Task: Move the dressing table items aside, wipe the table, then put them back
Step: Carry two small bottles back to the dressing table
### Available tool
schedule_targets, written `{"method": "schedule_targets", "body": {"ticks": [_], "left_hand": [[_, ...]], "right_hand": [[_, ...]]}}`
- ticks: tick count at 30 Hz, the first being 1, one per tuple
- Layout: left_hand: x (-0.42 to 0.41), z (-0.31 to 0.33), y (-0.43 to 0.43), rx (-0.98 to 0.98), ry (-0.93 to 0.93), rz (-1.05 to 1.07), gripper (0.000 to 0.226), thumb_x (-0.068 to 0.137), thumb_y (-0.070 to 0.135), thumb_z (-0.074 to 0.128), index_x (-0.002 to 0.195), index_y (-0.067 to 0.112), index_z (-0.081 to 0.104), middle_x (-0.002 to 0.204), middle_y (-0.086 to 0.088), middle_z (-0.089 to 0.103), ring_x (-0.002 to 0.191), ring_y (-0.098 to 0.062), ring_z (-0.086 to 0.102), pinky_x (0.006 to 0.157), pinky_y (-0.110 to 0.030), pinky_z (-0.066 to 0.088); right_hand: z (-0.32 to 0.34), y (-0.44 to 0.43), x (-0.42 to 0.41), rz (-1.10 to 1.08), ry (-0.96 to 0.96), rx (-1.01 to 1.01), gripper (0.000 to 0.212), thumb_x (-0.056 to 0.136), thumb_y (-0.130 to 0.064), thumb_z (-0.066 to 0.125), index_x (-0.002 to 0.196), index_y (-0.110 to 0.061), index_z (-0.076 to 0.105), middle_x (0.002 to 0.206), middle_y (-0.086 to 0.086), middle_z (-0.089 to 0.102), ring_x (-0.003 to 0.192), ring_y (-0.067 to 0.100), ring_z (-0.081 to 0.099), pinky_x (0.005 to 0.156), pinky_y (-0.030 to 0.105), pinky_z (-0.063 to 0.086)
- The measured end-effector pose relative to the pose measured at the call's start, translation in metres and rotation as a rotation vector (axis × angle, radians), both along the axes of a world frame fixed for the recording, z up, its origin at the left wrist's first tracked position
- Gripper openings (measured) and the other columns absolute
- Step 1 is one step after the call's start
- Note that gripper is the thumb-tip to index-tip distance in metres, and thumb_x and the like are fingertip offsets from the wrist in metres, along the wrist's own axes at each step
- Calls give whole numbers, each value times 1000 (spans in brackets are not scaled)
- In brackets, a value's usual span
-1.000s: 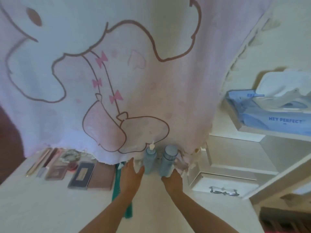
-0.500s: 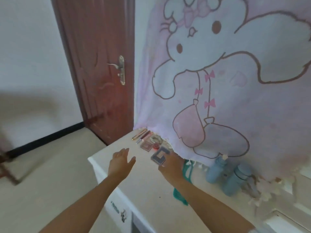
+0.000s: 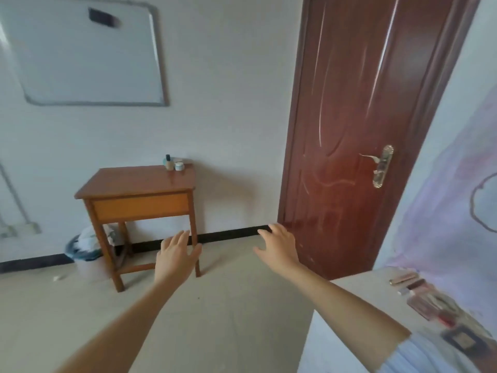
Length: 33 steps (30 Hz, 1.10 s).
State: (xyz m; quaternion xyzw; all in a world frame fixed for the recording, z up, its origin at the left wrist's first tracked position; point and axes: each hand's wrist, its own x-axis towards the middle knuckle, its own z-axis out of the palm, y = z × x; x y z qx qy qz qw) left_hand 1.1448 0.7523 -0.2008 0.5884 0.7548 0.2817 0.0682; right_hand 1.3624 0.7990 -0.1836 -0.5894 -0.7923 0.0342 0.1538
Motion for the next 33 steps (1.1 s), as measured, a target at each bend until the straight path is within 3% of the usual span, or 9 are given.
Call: {"method": "schedule_targets", "body": {"ticks": [6,11,14,18,25,33], "left_hand": [[-130,8,-18,31,-2,184,53,94,38,44,140,15,34,147,-4,37,137,-25,26,110,-42,30],[-195,-10,-2,-41,-35,264,39,92,39,45,120,13,49,131,-7,52,123,-27,40,97,-45,43],[-211,-19,23,-63,-56,267,41,92,40,44,122,13,48,132,-6,51,123,-27,40,98,-44,43],[-227,-16,78,-35,-31,259,52,94,39,43,140,16,35,145,-3,39,134,-24,30,107,-40,33],[-261,4,208,-27,-36,271,55,95,42,40,144,18,28,150,0,31,140,-22,22,112,-41,24],[-304,-5,313,-28,-128,324,54,96,37,42,144,17,27,151,-2,30,140,-22,18,112,-41,26]], "right_hand": [[13,25,-125,131,-5,31,49,92,-39,49,136,-18,42,146,9,32,139,23,21,111,38,22],[12,52,-177,166,-51,21,49,93,-39,47,136,-17,42,146,7,33,138,23,22,111,38,23],[8,83,-194,158,-55,4,50,93,-40,47,137,-18,40,148,7,31,139,23,21,112,38,23],[6,145,-217,154,-30,-8,51,93,-39,47,139,-19,38,150,6,28,140,24,20,112,38,23],[5,274,-270,239,-26,-15,49,94,-38,46,138,-19,38,148,5,31,139,23,23,112,36,23],[-10,394,-330,302,-14,-64,50,92,-39,49,137,-18,41,146,4,35,137,22,26,112,36,26]]}}
